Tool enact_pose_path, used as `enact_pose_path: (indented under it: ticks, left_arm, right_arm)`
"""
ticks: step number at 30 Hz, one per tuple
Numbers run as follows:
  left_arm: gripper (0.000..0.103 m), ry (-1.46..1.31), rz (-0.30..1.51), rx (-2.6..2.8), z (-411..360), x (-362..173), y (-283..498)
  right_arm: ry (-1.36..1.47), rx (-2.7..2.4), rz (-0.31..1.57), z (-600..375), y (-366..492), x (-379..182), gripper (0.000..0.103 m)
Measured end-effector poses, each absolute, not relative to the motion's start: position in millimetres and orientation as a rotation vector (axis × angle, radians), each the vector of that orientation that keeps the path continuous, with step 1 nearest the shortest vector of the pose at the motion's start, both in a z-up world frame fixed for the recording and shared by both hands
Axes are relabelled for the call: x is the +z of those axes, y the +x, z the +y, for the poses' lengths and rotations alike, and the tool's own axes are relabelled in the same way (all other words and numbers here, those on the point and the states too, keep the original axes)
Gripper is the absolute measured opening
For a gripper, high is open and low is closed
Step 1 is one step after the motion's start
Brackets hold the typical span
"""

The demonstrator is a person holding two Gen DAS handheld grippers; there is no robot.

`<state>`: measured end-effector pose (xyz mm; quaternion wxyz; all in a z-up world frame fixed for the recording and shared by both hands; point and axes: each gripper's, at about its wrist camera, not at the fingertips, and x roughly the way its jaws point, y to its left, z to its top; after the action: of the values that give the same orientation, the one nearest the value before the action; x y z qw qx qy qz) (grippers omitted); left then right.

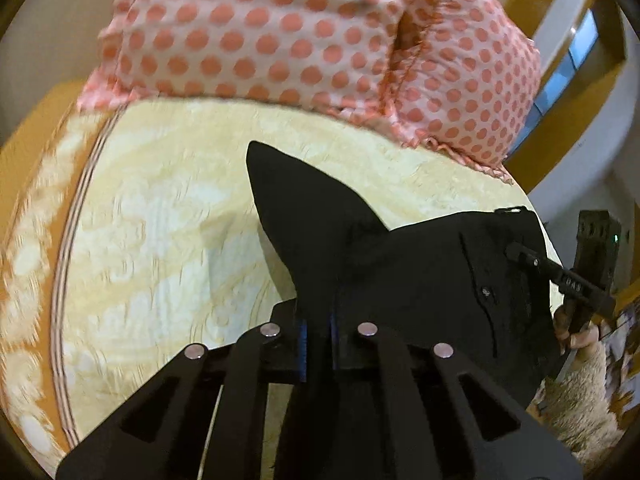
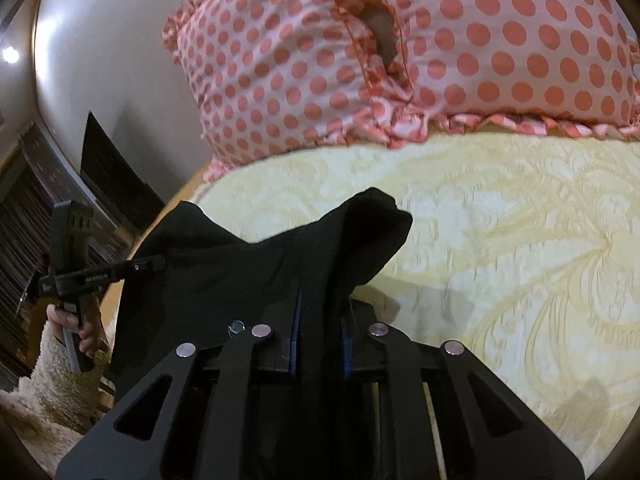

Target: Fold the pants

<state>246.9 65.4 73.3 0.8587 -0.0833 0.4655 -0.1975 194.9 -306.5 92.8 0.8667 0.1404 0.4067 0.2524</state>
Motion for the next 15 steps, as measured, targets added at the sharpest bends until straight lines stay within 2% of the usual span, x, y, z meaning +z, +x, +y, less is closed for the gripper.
enact_pose_path:
  ticks: [11,15]
  left_arm:
    - [0.008,-0.201,0.862,-0.328,39,95,367]
    - [0.008,-0.203,0.921,-0.262,30,63,407]
  right_arm:
    - [0.263,0.421,0.724,-326,302,124,0.012]
    - [0.250,0.358,0.833,-330,353,91,0.012]
